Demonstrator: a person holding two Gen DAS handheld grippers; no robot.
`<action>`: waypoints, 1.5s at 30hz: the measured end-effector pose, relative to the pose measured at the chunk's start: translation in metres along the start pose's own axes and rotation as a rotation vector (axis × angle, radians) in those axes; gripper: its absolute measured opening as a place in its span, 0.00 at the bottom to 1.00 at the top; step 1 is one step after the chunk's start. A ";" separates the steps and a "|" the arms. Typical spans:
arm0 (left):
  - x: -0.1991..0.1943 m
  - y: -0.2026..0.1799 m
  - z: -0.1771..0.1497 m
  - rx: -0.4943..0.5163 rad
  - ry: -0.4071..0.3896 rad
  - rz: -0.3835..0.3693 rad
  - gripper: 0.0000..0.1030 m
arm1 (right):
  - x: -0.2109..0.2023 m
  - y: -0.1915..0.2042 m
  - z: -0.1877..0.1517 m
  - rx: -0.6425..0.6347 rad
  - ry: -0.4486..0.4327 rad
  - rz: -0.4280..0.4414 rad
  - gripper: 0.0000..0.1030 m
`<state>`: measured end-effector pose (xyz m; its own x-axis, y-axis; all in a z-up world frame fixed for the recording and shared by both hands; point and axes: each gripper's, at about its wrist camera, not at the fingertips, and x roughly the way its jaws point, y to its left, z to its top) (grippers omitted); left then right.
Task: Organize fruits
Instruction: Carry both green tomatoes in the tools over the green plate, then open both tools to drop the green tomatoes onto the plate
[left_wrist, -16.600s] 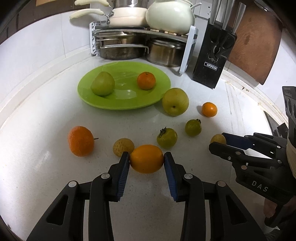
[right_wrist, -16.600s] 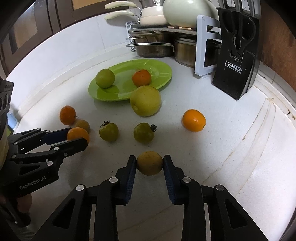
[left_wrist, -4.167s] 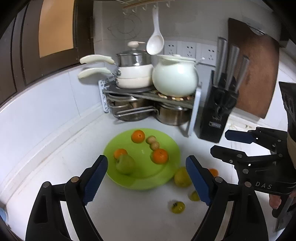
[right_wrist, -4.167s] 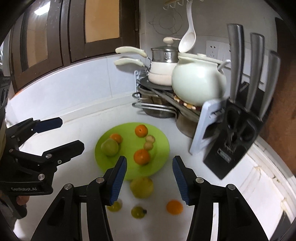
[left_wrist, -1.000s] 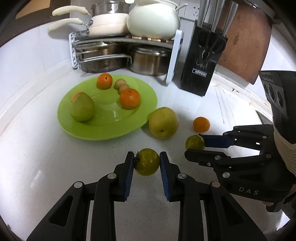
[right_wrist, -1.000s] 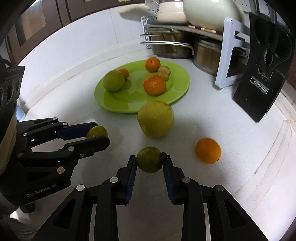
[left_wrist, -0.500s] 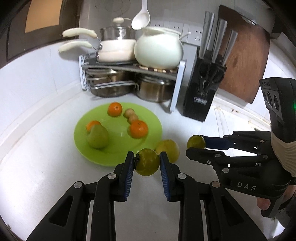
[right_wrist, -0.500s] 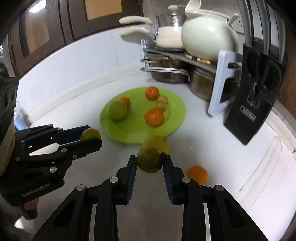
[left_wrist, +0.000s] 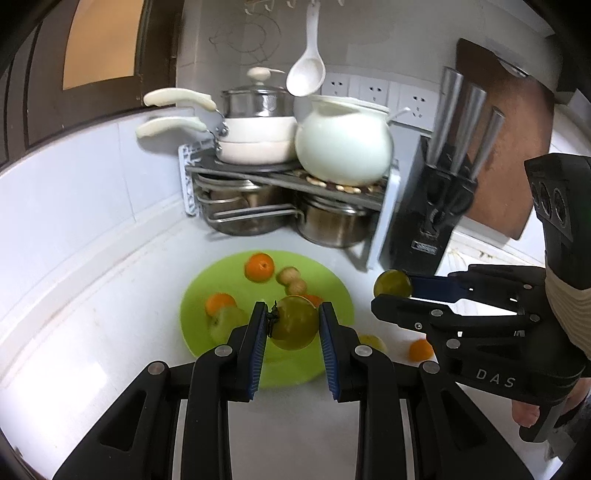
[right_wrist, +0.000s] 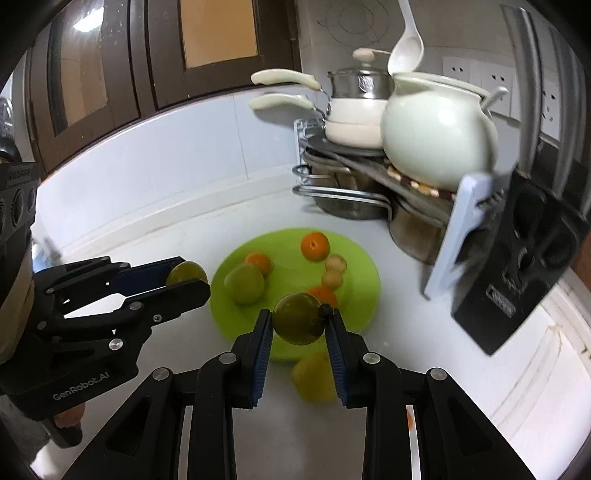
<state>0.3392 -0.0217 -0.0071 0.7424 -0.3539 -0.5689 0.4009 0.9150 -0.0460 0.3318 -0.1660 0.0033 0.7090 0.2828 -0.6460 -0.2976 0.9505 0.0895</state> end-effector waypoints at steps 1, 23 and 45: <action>0.001 0.003 0.003 -0.002 -0.003 0.003 0.27 | 0.002 0.000 0.005 -0.002 -0.005 0.003 0.29; 0.058 0.052 0.045 -0.026 0.039 0.045 0.27 | 0.073 -0.004 0.057 0.028 0.062 0.042 0.29; 0.123 0.066 0.040 -0.002 0.195 0.012 0.36 | 0.119 -0.015 0.057 0.039 0.175 -0.008 0.30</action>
<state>0.4784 -0.0130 -0.0477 0.6294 -0.2987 -0.7174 0.3914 0.9194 -0.0395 0.4573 -0.1398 -0.0314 0.5880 0.2512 -0.7689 -0.2650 0.9579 0.1103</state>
